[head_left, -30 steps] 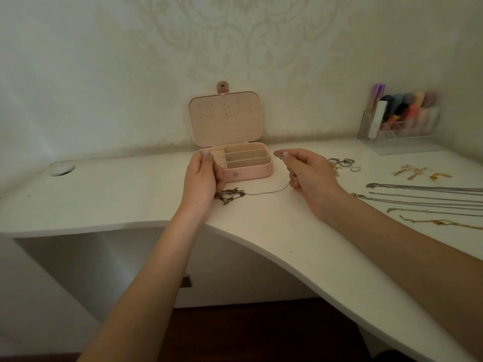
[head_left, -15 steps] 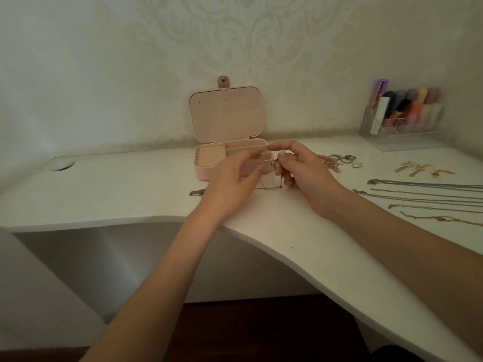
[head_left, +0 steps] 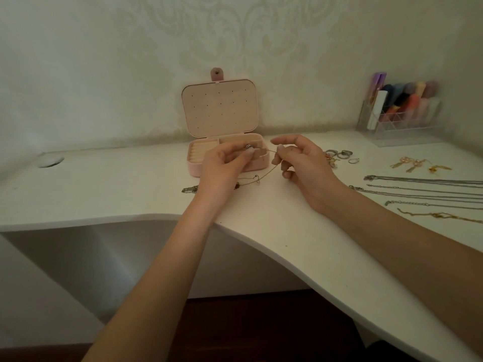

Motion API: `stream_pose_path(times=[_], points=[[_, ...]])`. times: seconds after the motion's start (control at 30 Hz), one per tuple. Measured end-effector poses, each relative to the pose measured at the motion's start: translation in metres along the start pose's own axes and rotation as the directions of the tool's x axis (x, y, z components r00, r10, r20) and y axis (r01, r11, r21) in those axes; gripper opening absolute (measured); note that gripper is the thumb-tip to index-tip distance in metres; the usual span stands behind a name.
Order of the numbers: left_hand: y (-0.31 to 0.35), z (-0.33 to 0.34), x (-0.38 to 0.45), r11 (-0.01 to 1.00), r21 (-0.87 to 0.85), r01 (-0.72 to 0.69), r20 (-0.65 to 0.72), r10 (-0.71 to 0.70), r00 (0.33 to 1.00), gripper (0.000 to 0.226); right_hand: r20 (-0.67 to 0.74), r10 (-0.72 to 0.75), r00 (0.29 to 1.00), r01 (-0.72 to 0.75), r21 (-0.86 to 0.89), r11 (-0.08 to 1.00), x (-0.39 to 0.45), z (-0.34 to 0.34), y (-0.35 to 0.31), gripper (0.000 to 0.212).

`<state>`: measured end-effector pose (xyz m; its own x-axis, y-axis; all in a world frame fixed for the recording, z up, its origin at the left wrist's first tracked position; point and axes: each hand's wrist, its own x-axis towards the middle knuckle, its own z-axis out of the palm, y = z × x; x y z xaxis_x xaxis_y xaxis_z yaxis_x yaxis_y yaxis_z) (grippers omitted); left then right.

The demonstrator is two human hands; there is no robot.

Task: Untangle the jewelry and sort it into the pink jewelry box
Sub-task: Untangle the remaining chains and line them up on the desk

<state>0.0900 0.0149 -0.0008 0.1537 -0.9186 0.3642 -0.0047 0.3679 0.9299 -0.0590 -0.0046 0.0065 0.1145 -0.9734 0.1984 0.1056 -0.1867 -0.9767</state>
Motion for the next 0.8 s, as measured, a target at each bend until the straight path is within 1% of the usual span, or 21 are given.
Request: stream_pose_path(times=[0.13, 0.23, 0.3, 0.37, 0.43, 0.47, 0.57, 0.63, 0.73, 0.8], points=[[0.000, -0.001, 0.001, 0.999, -0.027, 0.028, -0.061, -0.030, 0.998, 0.018, -0.070, 0.025, 0.997, -0.027, -0.028, 0.999, 0.001, 0.000, 0.000, 0.021], [-0.001, -0.001, 0.002, 0.999, -0.016, 0.041, -0.050, -0.042, 0.998, 0.021, -0.087, 0.018, 0.996, -0.024, -0.070, 0.997, 0.002, 0.000, -0.001, 0.025], [0.000, -0.001, 0.002, 0.998, -0.039, 0.054, -0.055, -0.056, 0.997, 0.020, -0.080, 0.004, 0.997, -0.012, -0.097, 0.995, 0.001, 0.001, -0.001, 0.026], [0.000, -0.001, 0.002, 0.997, -0.057, 0.058, -0.056, -0.061, 0.997, 0.018, -0.063, -0.034, 0.997, 0.025, -0.143, 0.989, 0.000, 0.002, 0.000, 0.021], [0.000, -0.002, 0.002, 0.996, -0.075, 0.056, -0.048, -0.060, 0.997, 0.019, -0.037, -0.075, 0.996, 0.066, -0.201, 0.977, -0.001, 0.004, 0.001, 0.009], [0.000, -0.001, 0.001, 0.995, -0.086, 0.057, -0.044, -0.061, 0.997, 0.019, -0.023, -0.083, 0.996, 0.076, -0.219, 0.973, -0.002, 0.005, 0.001, 0.007], [0.005, 0.000, -0.002, 0.989, -0.137, 0.061, 0.004, -0.061, 0.998, 0.023, 0.042, -0.053, 0.998, 0.062, -0.253, 0.965, -0.005, 0.005, -0.003, 0.022], [0.008, 0.001, -0.003, 0.982, -0.168, 0.081, 0.057, -0.073, 0.996, 0.025, 0.091, -0.050, 0.995, 0.074, -0.277, 0.958, -0.010, 0.006, -0.008, 0.027], [0.009, 0.002, -0.004, 0.987, -0.131, 0.088, 0.077, -0.078, 0.994, 0.026, 0.133, -0.061, 0.989, 0.092, -0.236, 0.967, -0.017, 0.006, -0.013, 0.019], [0.010, 0.002, -0.005, 0.986, -0.139, 0.093, 0.061, -0.085, 0.995, 0.027, 0.142, -0.053, 0.989, 0.083, -0.217, 0.973, -0.018, 0.006, -0.015, 0.020]])
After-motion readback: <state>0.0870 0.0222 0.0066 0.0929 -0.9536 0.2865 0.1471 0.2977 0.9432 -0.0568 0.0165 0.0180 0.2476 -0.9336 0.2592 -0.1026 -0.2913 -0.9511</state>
